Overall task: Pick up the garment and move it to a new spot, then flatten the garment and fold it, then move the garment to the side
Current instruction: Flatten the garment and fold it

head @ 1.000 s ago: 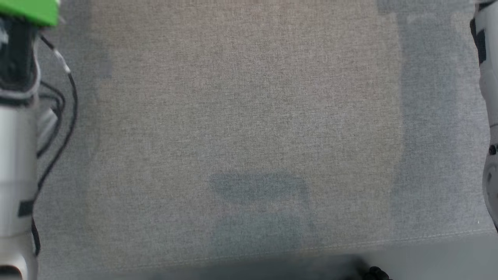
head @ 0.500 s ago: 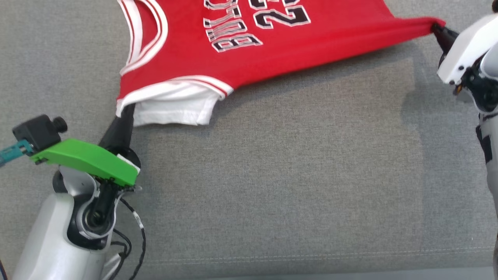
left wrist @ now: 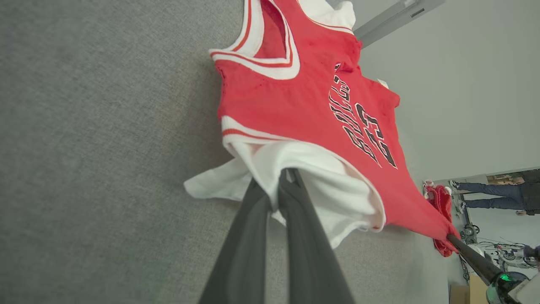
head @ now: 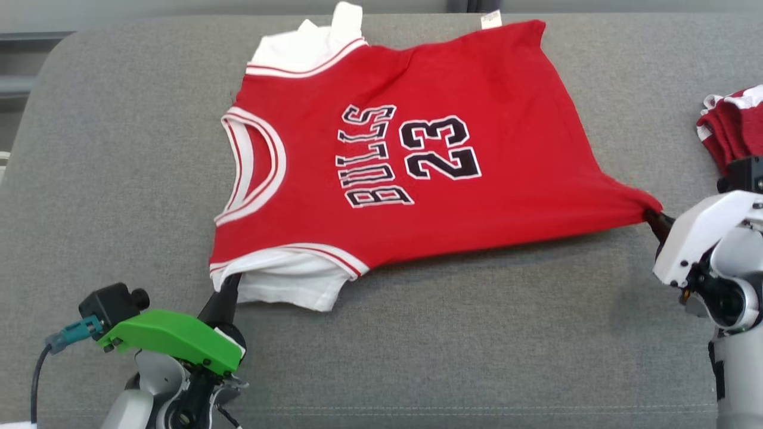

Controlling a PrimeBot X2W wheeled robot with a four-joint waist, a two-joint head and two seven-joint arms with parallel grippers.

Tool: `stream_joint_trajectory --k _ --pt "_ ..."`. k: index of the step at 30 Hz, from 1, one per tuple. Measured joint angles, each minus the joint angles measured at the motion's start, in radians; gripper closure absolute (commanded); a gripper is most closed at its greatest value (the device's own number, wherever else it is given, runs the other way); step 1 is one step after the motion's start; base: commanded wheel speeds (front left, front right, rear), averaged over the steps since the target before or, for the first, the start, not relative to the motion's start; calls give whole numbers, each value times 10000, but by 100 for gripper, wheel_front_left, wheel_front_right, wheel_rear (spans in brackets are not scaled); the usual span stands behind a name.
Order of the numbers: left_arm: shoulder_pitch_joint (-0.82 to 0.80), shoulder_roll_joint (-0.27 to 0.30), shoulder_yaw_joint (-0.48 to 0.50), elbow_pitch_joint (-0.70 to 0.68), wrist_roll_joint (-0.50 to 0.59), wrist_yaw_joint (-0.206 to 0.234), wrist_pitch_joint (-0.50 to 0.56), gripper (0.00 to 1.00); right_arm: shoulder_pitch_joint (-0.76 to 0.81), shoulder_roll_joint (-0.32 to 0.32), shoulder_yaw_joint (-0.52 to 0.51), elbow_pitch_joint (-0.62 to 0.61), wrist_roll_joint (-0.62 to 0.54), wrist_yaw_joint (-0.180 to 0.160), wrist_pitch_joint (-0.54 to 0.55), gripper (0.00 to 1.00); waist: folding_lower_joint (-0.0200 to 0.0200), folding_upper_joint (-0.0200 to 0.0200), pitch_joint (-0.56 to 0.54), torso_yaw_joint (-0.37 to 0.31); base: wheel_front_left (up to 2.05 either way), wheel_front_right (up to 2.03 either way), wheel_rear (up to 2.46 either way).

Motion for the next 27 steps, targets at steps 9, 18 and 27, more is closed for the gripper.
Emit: stream_joint_trajectory --k 9,18,27 --pt "911 -332 56 -104 -115 165 -485 100 1961 1174 -1011 -1712 -424 0 362 100 1 -1 -461 16 0 0 0" --pt "1274 -178 -6 17 -33 276 -464 100 3397 1223 -669 -2311 458 -2 711 100 0 0 -719 -36 0 0 0" --pt "2128 966 -368 -1035 77 1150 1064 100 4359 1218 -174 -3310 869 -4 1258 100 1 -1 -930 -169 0 0 0"
